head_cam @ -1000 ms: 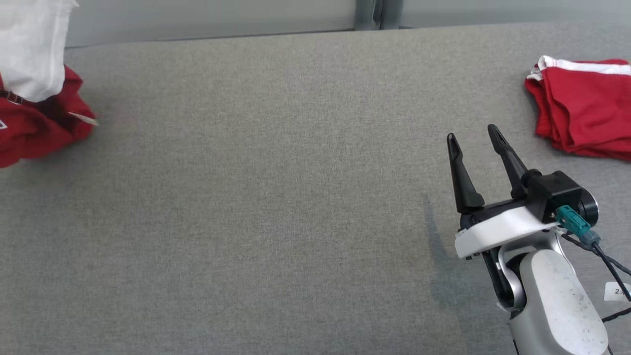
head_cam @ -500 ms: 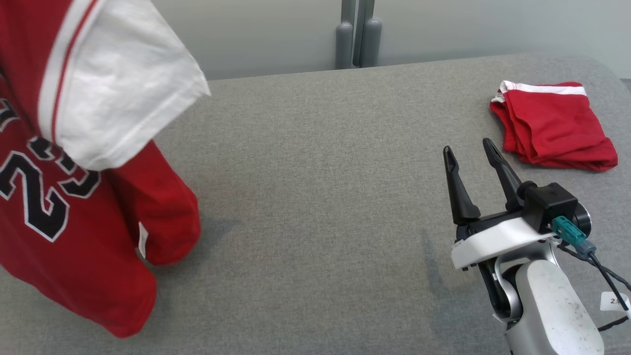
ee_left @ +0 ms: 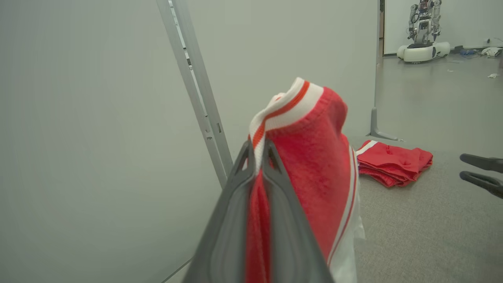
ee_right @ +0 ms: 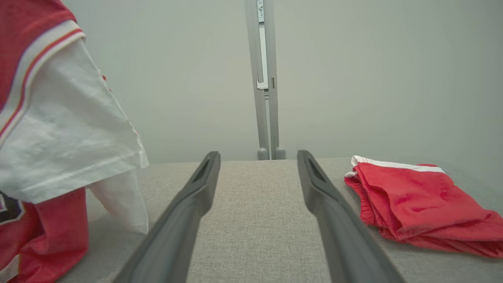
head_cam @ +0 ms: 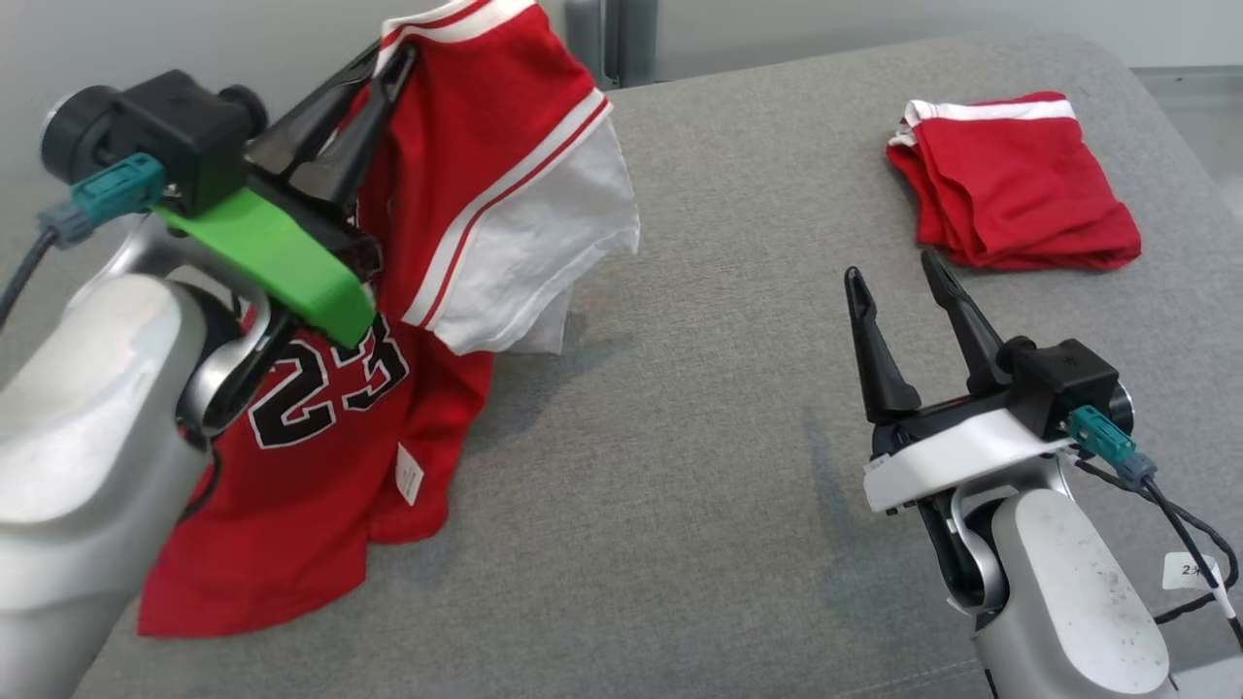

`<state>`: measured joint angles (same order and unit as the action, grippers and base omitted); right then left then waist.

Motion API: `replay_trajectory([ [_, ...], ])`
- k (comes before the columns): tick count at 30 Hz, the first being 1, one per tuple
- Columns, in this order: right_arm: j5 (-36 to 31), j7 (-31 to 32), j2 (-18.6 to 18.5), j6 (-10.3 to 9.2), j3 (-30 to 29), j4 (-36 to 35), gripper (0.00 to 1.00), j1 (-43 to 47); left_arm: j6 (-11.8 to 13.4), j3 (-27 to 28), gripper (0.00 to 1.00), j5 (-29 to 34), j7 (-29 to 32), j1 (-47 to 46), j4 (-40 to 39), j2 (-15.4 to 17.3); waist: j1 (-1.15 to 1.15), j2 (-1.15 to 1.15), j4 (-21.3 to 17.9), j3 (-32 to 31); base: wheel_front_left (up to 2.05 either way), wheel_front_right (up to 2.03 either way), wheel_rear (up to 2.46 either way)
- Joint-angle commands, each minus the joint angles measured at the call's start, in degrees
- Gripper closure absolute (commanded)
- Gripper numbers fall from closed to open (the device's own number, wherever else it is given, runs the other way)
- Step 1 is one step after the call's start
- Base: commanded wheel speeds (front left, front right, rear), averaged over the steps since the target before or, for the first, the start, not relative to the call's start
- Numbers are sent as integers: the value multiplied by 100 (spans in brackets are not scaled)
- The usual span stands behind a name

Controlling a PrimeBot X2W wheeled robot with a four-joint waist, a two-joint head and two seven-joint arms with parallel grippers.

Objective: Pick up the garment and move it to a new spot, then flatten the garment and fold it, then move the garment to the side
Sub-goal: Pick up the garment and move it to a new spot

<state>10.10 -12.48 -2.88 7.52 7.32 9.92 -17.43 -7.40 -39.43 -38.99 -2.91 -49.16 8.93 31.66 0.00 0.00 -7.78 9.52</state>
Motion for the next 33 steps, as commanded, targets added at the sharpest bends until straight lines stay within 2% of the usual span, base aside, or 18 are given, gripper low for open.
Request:
replay_trajectory([
  [1, 71, -60, -3, -7, 50, 33, 0, -102, -8, -142, 100, 50, -215, -224, 278, -190, 0, 0, -402, 334, 0, 0, 0],
  [3, 127, -98, -2, -7, 93, 61, 0, -157, -7, -367, 100, 82, -436, -413, 647, -388, 0, 0, -560, 460, 0, 0, 0],
  [4, 127, -98, -2, -7, 93, 61, 0, -157, -7, -367, 100, 82, -436, -413, 647, -388, 0, 0, -560, 460, 0, 0, 0],
  [12, 308, -234, 0, -6, 203, 137, 0, -348, -8, -1463, 100, 74, -1094, -1185, 1933, -974, 0, 0, -1118, 1020, 0, 0, 0],
  [18, 441, -268, 0, -6, 353, 152, 0, -483, -1, -1924, 100, 220, -1214, -1664, 2653, -992, 0, 0, -1360, 1325, 0, 0, 0],
  [22, 468, -272, -1, -6, 401, 186, 0, -527, -1, -2110, 99, 410, -1229, -1917, 3168, -1132, 0, 0, -1375, 1438, 0, 0, 0],
  [23, 472, -273, 0, -6, 407, 188, 0, -534, -1, -2111, 60, 472, -1231, -1953, 3331, -1185, 0, 0, -1367, 1452, 0, 0, 0],
  [24, 477, -274, -1, -7, 403, 179, 0, -544, 26, -2098, 0, 523, -1233, -1983, 3462, -1230, 0, 0, -1356, 1466, 0, 0, 0],
  [29, 464, -276, 0, -7, 361, 152, 0, -551, 148, -1948, 0, 688, -1231, -2038, 3899, -1464, 0, 0, -1209, 1476, 0, 0, 0],
  [33, 389, -276, -2, -7, 302, 181, 0, -524, 203, -1717, 0, 774, -1231, -2091, 3920, -1536, 0, 0, -983, 1391, 0, 0, 0],
])
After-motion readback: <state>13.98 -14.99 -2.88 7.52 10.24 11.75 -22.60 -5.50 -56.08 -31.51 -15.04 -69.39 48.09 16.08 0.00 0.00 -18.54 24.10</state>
